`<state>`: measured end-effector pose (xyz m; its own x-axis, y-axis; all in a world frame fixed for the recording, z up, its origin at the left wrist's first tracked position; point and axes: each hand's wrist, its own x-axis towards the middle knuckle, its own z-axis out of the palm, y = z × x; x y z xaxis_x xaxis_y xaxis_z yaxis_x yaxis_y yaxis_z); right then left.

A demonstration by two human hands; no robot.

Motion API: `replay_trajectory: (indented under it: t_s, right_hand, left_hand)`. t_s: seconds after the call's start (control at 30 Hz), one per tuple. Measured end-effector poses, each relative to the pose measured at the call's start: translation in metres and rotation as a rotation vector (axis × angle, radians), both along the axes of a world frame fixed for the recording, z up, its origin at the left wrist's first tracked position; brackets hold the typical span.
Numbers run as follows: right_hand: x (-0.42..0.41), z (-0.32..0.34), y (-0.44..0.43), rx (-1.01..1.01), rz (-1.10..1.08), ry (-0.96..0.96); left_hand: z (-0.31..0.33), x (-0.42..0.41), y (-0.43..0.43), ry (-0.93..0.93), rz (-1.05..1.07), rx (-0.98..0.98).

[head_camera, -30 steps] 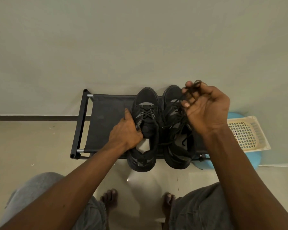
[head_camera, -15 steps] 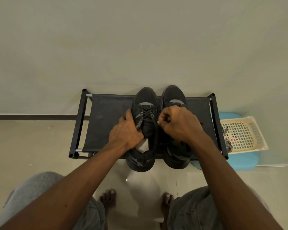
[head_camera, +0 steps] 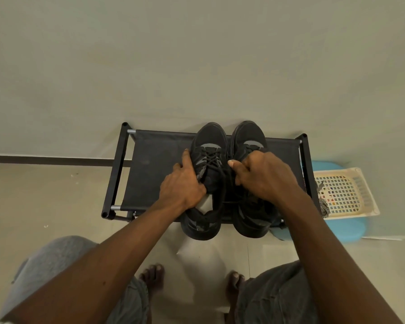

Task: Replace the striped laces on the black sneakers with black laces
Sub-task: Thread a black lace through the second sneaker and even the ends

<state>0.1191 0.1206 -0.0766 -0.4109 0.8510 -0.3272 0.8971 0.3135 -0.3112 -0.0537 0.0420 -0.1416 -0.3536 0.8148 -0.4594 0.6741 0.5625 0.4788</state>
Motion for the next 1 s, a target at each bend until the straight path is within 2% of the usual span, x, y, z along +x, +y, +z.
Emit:
replay_trajectory:
  t_s: [0.07,0.2,0.27,0.33,0.47,0.53,0.63,0.7,0.77,0.83,0.9,0.97,1.0]
  right_hand:
    - [-0.007,-0.007,-0.001,0.170,0.094,-0.083]
    - [-0.016,-0.021,0.000,0.268,0.229,-0.244]
    - [-0.015,-0.024,-0.001,0.340,0.224,-0.240]
    - [-0.010,-0.024,-0.005,0.348,0.141,-0.070]
    - [0.002,-0.011,-0.012,0.191,-0.138,0.416]
    - [0.003,0.000,-0.021,0.165,-0.222,0.569]
    - [0.002,0.017,-0.032,0.111,-0.315,0.930]
    - [-0.001,0.029,-0.037,-0.002,-0.367,1.177]
    - [-0.005,0.038,-0.038,-0.197,-0.437,1.395]
    - [-0.010,0.039,-0.038,-0.363,-0.498,1.514]
    - [-0.015,0.034,-0.039,-0.441,-0.548,1.532]
    - [-0.019,0.026,-0.038,-0.526,-0.572,1.546]
    - [-0.020,0.022,-0.037,-0.586,-0.569,1.566]
  left_hand:
    - [-0.001,0.000,0.001,-0.002,-0.007,-0.003]
    - [-0.001,0.003,0.002,0.016,-0.025,-0.009]
    - [-0.001,0.005,0.004,0.041,-0.025,-0.017]
    - [-0.001,0.006,0.006,0.057,-0.040,-0.031]
    - [0.003,0.008,0.009,0.084,-0.067,-0.061]
    - [0.009,0.009,0.011,0.081,-0.080,-0.082]
    - [0.014,0.009,0.015,0.069,-0.100,-0.126]
    - [0.013,0.004,0.017,0.046,-0.111,-0.137]
    - [0.012,-0.006,0.017,-0.025,-0.113,-0.122]
    - [0.016,-0.017,0.013,-0.178,-0.053,-0.097]
    - [0.022,-0.025,0.007,-0.333,0.028,-0.093]
    - [0.026,-0.025,-0.002,-0.349,0.018,-0.062]
    - [0.028,-0.023,-0.007,-0.300,0.001,-0.001]
